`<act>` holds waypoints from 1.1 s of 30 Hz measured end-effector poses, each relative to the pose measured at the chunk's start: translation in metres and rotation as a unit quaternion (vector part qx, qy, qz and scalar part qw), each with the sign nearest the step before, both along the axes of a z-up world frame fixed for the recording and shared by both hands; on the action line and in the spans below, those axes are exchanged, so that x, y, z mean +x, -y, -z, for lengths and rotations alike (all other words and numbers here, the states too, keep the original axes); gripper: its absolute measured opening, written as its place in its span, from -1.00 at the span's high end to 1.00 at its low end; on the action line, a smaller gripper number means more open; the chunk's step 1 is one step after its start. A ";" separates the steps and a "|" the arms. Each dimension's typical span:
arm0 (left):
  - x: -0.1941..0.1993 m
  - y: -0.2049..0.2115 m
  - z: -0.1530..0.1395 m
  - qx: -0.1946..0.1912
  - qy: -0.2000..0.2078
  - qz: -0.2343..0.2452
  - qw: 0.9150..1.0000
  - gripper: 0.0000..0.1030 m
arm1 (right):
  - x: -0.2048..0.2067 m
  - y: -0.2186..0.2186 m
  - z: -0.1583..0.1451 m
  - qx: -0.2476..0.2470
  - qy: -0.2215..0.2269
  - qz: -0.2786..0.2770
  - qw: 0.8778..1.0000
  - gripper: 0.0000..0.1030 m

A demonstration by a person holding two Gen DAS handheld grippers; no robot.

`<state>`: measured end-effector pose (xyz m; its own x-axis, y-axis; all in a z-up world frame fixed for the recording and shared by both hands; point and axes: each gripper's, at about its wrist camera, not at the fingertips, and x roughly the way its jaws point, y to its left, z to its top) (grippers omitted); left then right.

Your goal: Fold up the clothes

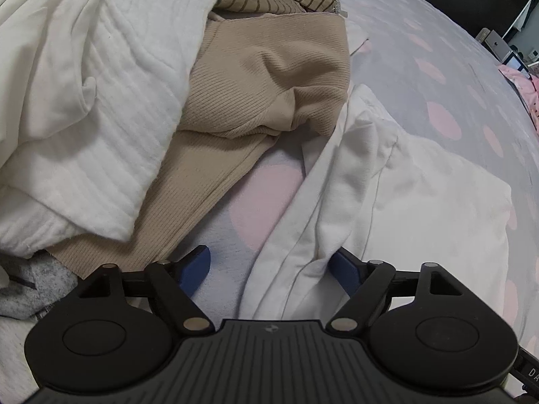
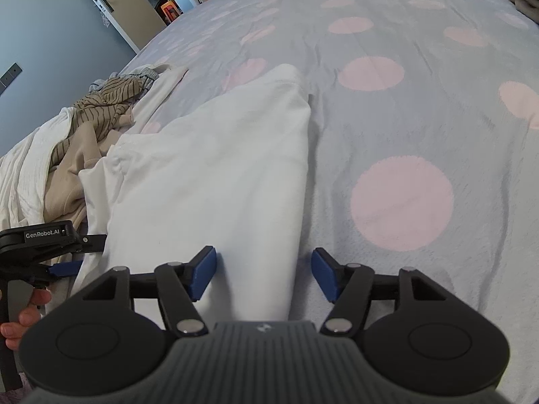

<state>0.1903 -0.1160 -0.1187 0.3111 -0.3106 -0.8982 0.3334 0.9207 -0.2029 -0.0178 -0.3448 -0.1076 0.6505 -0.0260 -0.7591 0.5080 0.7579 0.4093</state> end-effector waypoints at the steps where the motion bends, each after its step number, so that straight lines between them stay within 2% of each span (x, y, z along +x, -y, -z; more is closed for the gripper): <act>1: -0.001 -0.001 0.001 -0.002 0.002 0.000 1.000 -0.57 | 0.000 0.000 0.000 0.000 0.000 0.000 1.000 -0.29; 7: -0.004 -0.003 -0.001 -0.006 0.018 0.006 1.000 -0.63 | -0.003 0.000 0.001 0.002 0.017 0.007 1.000 -0.37; 12: -0.007 0.000 -0.008 -0.043 0.039 0.031 0.998 -0.56 | -0.014 0.011 -0.008 -0.021 0.043 0.070 0.996 -0.37; 15: -0.007 0.004 -0.010 -0.064 0.038 0.047 0.996 -0.56 | -0.015 0.022 -0.003 0.010 0.041 0.082 0.996 -0.37; 22: -0.004 0.013 0.000 -0.048 0.017 0.074 0.996 -0.57 | -0.007 0.015 0.003 0.029 0.047 0.046 0.997 -0.34; 26: -0.003 0.011 0.000 -0.057 0.013 0.081 0.995 -0.57 | -0.002 0.011 0.006 0.014 0.042 0.036 0.998 -0.34; 28: -0.002 0.013 0.000 -0.065 0.011 0.087 0.994 -0.40 | -0.001 0.012 0.007 0.017 0.043 0.038 0.998 -0.33; 30: -0.002 0.016 0.000 -0.070 0.010 0.095 0.993 -0.14 | 0.001 0.012 0.007 0.016 0.043 0.042 0.998 -0.22; 33: -0.002 0.021 0.000 -0.074 0.008 0.104 0.992 0.05 | 0.005 0.010 0.007 0.006 0.040 0.040 0.998 -0.11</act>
